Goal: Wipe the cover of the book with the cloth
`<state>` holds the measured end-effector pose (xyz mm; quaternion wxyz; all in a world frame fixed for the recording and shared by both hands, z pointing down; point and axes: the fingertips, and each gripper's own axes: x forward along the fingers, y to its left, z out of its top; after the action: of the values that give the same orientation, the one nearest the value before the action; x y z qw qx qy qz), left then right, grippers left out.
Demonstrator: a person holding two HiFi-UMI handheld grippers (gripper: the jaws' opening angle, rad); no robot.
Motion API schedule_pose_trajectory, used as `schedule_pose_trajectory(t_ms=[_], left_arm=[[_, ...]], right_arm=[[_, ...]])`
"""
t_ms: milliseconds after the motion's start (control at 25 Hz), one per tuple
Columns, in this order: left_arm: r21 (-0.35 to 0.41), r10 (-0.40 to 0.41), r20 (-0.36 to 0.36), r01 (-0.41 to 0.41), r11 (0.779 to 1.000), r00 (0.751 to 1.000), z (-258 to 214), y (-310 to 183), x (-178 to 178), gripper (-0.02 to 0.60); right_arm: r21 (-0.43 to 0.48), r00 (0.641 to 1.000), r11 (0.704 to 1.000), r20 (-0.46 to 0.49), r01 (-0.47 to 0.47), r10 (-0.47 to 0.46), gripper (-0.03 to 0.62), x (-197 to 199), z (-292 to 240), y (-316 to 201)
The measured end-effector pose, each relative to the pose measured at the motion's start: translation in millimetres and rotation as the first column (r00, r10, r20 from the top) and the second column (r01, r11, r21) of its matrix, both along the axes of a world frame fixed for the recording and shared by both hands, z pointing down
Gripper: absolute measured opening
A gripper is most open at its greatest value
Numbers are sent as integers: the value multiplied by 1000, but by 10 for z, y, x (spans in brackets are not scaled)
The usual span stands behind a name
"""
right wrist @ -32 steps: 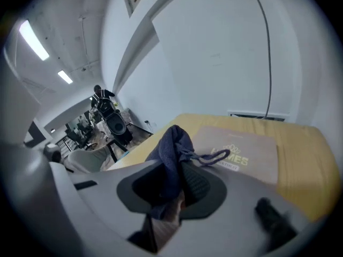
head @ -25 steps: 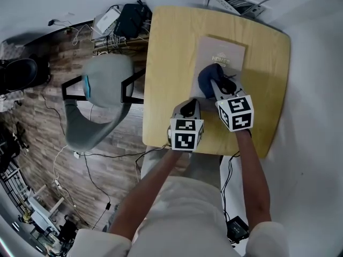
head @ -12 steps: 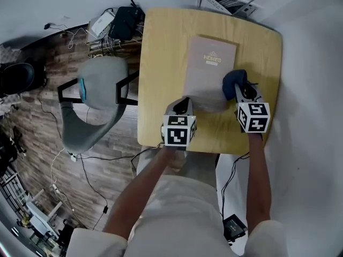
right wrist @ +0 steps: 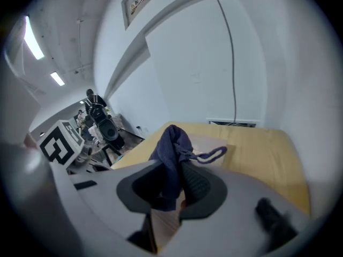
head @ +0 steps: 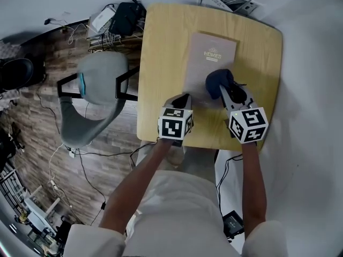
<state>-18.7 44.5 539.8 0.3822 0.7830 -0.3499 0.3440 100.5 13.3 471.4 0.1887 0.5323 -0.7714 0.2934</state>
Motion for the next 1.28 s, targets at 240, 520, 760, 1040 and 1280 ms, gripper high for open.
schedule_pose_trajectory(t_ms=[240, 520, 760, 1040, 1280], left_arm=[[7, 34, 19, -35, 999, 999, -32, 160, -118, 6], [17, 18, 22, -18, 1000, 1000, 11, 158, -133, 6], [-13, -23, 3, 23, 1000, 1000, 25, 159, -153, 6], [-21, -14, 2, 14, 1000, 1000, -18, 158, -130, 6], [-11, -11, 22, 11, 1000, 1000, -5, 169, -131, 6]], right_arm=[[-18, 989, 990, 43, 141, -140, 89, -681, 83, 5], [-81, 979, 976, -15, 203, -205, 89, -924, 500, -42], [-99, 981, 980, -75, 174, -181, 89, -662, 554, 32], [-117, 985, 987, -120, 108, -122, 89, -137, 545, 244], [-138, 982, 990, -180, 37, -62, 89, 328, 569, 434]])
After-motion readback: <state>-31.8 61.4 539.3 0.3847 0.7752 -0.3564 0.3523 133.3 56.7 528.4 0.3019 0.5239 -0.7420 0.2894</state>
